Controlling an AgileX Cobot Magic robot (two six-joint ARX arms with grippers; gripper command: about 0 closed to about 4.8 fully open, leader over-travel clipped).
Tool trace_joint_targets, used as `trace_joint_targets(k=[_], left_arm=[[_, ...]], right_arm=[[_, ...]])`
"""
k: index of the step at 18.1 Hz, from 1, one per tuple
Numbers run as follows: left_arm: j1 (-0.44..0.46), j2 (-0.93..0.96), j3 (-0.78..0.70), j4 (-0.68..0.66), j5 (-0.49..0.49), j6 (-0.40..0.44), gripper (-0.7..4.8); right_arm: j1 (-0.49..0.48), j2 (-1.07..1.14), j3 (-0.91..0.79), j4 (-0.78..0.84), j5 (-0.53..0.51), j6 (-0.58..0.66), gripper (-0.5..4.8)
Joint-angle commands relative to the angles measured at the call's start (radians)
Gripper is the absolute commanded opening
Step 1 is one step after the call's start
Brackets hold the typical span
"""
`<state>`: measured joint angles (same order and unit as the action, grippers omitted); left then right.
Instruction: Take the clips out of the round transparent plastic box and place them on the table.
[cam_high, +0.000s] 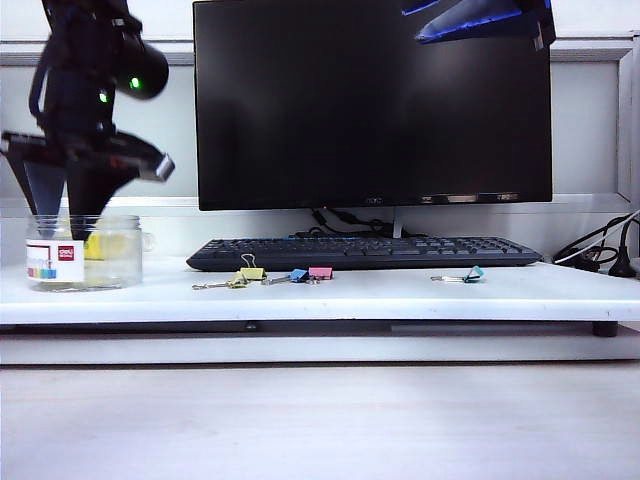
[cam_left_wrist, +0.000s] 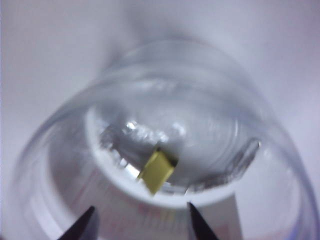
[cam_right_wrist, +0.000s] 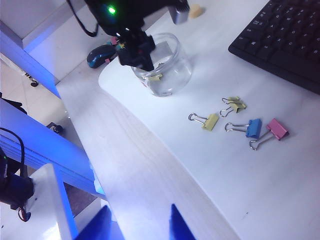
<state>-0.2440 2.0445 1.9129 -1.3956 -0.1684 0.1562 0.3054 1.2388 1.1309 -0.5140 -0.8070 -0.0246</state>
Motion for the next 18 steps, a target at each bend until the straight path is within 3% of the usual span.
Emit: trace_joint_targets(k=[1, 6, 18], left_arm=[[-0.002, 0.021, 0.002, -0.014, 0.000, -0.016, 2.37], [-0.002, 0.031, 0.002, -0.037, 0.017, -0.086, 2.37], [-0.003, 0.093, 0.000, -0.042, 0.074, -0.154, 2.36]], right_arm=[[0.000, -0.003, 0.003, 0.016, -0.006, -0.003, 1.52], [0.000, -0.003, 0.003, 0.016, -0.006, -0.002, 1.52], [0.000, -0.003, 0.003, 0.013, -0.006, -0.002, 1.52]])
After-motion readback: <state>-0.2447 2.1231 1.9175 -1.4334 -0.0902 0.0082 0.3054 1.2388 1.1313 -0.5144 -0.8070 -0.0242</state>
